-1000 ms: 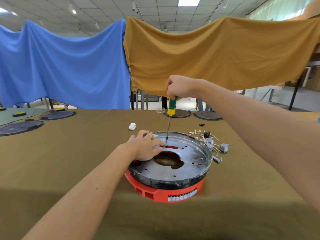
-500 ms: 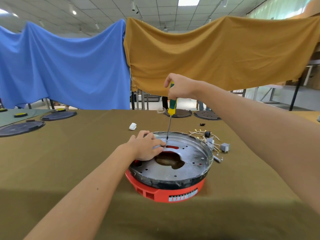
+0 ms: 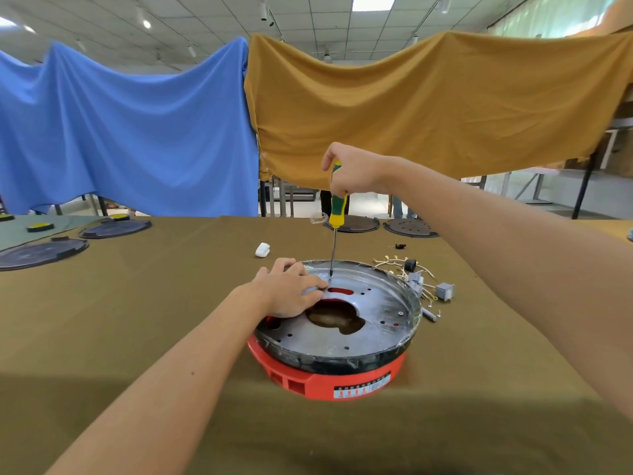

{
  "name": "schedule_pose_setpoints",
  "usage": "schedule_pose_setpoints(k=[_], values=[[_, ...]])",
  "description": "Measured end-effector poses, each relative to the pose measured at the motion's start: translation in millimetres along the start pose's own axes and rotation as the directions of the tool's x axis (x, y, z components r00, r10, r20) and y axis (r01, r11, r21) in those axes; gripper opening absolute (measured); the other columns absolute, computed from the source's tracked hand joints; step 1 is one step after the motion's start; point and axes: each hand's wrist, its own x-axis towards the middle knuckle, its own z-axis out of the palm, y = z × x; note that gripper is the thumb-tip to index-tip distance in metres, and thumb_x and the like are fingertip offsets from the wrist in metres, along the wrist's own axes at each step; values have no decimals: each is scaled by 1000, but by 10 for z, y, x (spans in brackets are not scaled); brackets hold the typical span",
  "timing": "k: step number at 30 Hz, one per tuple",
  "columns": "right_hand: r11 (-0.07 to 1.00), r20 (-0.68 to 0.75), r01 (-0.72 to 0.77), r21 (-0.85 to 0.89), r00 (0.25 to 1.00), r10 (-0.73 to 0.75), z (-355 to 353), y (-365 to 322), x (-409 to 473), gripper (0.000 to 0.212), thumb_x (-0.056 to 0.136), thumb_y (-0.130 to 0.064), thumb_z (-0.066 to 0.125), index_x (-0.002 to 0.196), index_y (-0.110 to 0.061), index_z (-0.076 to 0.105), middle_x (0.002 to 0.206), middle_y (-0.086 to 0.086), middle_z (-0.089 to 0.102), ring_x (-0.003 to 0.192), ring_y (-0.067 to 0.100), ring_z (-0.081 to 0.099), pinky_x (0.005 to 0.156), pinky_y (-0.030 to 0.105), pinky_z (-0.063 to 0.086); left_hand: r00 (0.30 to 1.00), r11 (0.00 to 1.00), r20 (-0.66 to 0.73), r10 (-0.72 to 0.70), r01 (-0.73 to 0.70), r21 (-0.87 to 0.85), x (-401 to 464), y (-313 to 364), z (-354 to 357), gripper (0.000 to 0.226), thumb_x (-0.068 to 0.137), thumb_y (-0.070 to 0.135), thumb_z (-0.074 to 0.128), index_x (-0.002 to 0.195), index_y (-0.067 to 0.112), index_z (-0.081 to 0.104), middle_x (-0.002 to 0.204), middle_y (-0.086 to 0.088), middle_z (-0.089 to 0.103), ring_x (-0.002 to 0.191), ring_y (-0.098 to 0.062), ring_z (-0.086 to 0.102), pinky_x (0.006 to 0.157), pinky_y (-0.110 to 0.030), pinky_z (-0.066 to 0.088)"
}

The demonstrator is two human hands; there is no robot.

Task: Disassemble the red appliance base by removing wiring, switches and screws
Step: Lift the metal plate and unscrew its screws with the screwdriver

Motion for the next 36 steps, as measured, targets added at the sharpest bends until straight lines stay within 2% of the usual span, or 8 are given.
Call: schedule_pose_setpoints(k=[3,7,15,21,23,30,33,36], values=[[999,4,-20,-49,1000,20,13,13,8,32,84,-3,56,114,-9,46,90,5,50,73,18,47,55,26,41,1000,1000,0,1,-1,-1,6,-9,6,41,102,53,25,143,52,33,151,5,30,148,-20,-1,114,-56,14],[931,-86,-25,-363,996,-7,23,61,40,39,96,-51,53,107,-15,43,88,1,53,73,15,49,59,30,36,1000,1000,0,-3,3,-6,8,-15,14,41,102,54,24,142,53,33,151,5,30,147,-19,-1,113,-56,14],[999,-56,12,35,998,-10,-16,126,10,40,79,3,56,114,-13,44,79,4,44,67,18,41,56,30,34,1000,1000,0,-6,6,-2,23,-24,20,42,102,55,24,143,53,32,151,6,30,148,-19,-2,114,-55,14],[924,-79,-4,-381,996,-28,-16,139,0,37,98,-48,52,107,-14,44,82,1,52,71,17,47,58,31,34,1000,1000,-6,-8,8,-8,30,-33,26,42,101,55,25,143,54,32,151,7,31,148,-18,0,114,-54,14],[898,-90,-1,-440,995,-43,-16,145,13,35,101,-47,49,107,-13,44,84,2,52,72,18,47,59,32,35,1000,1000,-4,-10,10,-4,33,-32,30,42,101,55,24,143,55,31,151,7,30,148,-18,-1,114,-54,14],[999,0,33,31,999,-33,-62,84,-10,43,80,7,56,117,-13,47,92,4,51,77,17,50,65,30,43,1000,1000,-11,-6,5,-8,25,-27,27,41,102,55,25,142,54,33,150,6,31,147,-18,1,113,-54,15],[999,12,19,-45,1000,-18,-35,75,14,24,88,-11,60,110,-14,49,87,1,51,70,15,47,58,25,40,1000,1000,-6,-3,3,-1,20,-25,19,42,102,55,25,143,54,32,151,6,30,147,-19,1,113,-54,15],[915,-40,46,-402,997,-68,3,86,46,33,98,-47,53,106,-15,49,87,0,54,72,15,49,59,29,36,1000,1000,-7,-4,4,3,18,-21,15,42,102,54,24,143,53,31,151,5,30,148,-20,0,114,-55,16]])
